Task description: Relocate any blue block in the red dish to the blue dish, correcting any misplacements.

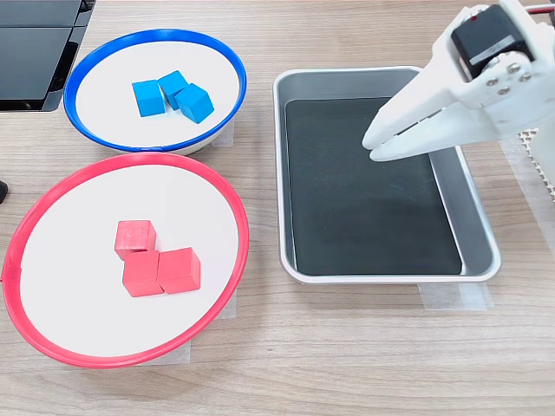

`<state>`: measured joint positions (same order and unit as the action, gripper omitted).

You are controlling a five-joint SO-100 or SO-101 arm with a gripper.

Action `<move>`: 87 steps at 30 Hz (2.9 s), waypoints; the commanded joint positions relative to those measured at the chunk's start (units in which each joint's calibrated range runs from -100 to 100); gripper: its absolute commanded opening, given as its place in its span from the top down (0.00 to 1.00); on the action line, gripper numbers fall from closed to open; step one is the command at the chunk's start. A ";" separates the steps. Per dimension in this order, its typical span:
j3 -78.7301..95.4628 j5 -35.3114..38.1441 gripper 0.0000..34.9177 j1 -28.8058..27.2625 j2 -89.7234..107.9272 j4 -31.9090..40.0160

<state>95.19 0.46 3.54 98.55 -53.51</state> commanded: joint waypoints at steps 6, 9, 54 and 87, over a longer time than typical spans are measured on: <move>0.53 -0.15 1.00 -0.29 0.34 -2.00; 0.90 0.05 1.00 -0.29 0.34 -2.50; 2.08 -0.78 1.00 -1.05 0.34 -2.66; 2.08 -0.78 1.00 -1.05 0.34 -2.66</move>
<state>97.91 -0.17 2.83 99.06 -56.04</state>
